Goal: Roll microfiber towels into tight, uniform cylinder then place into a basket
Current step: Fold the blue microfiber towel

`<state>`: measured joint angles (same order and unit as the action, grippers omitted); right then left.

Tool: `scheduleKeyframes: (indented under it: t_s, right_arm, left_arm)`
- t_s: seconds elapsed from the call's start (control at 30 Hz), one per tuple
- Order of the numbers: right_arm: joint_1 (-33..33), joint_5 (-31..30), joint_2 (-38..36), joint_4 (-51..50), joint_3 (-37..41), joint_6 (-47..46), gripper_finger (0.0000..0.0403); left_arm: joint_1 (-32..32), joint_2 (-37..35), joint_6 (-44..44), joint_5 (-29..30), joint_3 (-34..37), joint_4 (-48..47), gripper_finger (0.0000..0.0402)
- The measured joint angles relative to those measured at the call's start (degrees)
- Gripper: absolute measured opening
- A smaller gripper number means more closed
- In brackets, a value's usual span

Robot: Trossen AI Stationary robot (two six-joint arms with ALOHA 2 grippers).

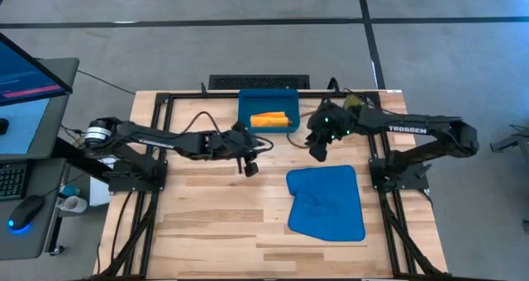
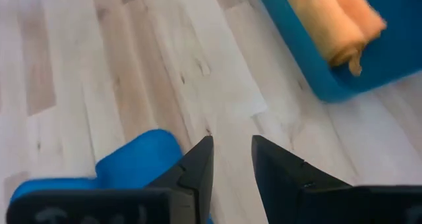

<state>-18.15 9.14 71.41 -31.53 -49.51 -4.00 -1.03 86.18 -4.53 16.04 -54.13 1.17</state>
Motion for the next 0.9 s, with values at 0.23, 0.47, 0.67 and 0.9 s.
scheduleKeyframes:
  t_s: [0.23,0.47,0.67,0.9]
  right_arm:
    - [7.6,-10.1,-0.8,4.6,5.0,-9.4,0.0124]
    - [12.7,-18.8,0.8,6.9,5.9,-19.4,0.0124]
    - [17.0,-19.9,1.1,3.8,5.9,-27.3,0.0124]
    - [23.2,-20.2,2.3,4.4,5.8,-31.6,0.0124]
  left_arm:
    - [-0.2,7.8,1.0,-8.5,0.0,8.6,0.0072]
    - [0.1,12.8,0.2,-10.2,0.0,14.0,0.0072]
    - [1.8,14.4,0.5,-10.2,0.0,14.4,0.0072]
    - [3.5,11.1,-1.5,-5.0,0.0,0.5,0.0072]
